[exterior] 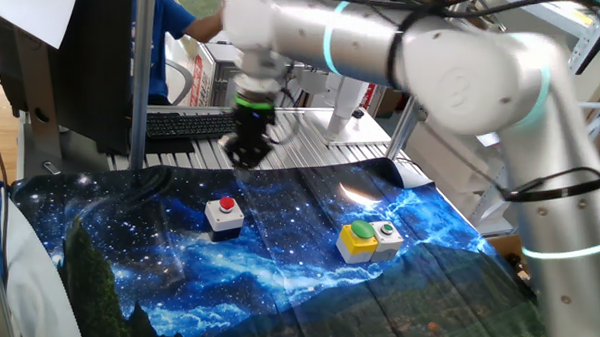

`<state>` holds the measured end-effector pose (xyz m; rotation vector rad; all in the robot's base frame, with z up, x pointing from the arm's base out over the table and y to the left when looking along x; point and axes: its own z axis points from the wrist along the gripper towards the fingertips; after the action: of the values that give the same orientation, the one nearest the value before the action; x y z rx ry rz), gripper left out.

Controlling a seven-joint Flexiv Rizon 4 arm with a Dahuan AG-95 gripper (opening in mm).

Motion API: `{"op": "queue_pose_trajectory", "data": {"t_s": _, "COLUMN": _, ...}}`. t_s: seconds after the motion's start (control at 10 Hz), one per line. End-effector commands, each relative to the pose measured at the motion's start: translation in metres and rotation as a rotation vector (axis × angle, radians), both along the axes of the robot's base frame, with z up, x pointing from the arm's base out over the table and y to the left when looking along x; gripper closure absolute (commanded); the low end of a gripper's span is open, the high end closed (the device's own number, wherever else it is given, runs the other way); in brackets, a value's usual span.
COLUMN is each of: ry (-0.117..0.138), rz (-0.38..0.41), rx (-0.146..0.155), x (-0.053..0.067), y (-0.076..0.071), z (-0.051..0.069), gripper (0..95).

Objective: Press three buttons from left to right in sequence

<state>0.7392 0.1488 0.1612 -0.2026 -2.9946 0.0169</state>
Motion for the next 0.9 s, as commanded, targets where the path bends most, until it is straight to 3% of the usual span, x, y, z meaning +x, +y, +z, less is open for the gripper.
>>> {"op": "queue_pose_trajectory", "data": {"t_s": 0.1, "ry": 0.007, "rz": -0.007, "rx": 0.004, "x": 0.0026, "y": 0.0090, "z": 0.0044, "gripper": 95.0}}
{"op": "queue_pose_trajectory", "data": {"t_s": 0.9, "ry": 0.007, "rz": -0.005, "rx": 0.005, "x": 0.0028, "y": 0.0087, "z": 0.0044, "gripper": 95.0}}
